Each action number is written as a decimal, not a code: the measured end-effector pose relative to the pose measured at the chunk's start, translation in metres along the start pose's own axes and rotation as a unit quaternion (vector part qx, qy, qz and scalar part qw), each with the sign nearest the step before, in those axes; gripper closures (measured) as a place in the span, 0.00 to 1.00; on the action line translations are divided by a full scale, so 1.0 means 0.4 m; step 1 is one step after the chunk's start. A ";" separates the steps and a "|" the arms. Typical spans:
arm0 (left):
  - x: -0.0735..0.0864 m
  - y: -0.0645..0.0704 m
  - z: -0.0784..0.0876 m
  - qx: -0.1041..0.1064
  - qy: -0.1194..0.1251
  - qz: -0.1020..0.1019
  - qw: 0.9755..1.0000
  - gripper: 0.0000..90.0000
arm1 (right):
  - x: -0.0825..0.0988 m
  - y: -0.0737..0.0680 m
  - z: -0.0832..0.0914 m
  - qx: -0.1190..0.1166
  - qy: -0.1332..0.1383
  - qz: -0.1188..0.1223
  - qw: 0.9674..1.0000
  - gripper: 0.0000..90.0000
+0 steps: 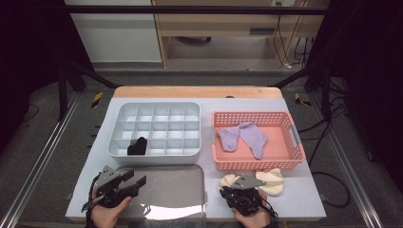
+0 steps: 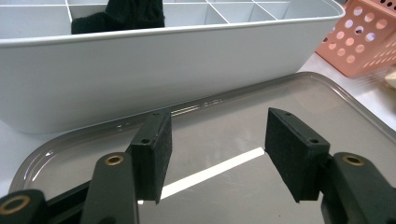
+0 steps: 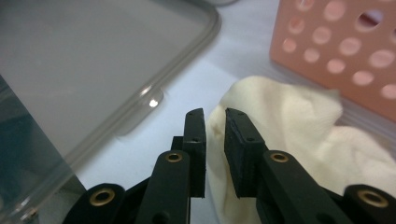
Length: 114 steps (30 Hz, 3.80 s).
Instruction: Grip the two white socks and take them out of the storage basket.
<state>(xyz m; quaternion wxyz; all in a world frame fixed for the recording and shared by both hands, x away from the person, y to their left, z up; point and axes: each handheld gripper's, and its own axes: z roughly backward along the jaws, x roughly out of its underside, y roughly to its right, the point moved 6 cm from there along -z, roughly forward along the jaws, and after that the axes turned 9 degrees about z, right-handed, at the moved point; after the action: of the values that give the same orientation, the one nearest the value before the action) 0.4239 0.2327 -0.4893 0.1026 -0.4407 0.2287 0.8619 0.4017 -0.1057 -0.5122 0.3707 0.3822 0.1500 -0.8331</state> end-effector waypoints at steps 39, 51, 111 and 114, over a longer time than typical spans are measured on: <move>-0.002 -0.005 0.000 -0.001 0.002 0.005 1.000 0.45 | -0.123 -0.178 -0.126 -0.098 0.023 0.033 0.994 0.93; -0.012 0.004 0.006 0.011 0.005 0.007 1.000 0.47 | -0.169 -0.100 -0.052 -0.064 0.081 0.016 0.995 0.76; 0.090 0.302 -0.146 0.066 -0.116 -0.084 0.988 0.96 | -0.007 0.046 -0.014 -0.007 0.016 -0.038 0.999 0.98; 0.079 0.277 -0.131 0.063 -0.116 -0.079 0.988 0.96 | 0.000 0.027 0.003 -0.016 0.018 -0.047 0.999 0.97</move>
<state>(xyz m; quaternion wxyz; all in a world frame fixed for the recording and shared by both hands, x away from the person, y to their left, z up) 0.4004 0.1097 -0.5078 0.2239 -0.3467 0.2337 0.8804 0.4092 -0.1136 -0.5110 0.3341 0.3834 0.1874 -0.8404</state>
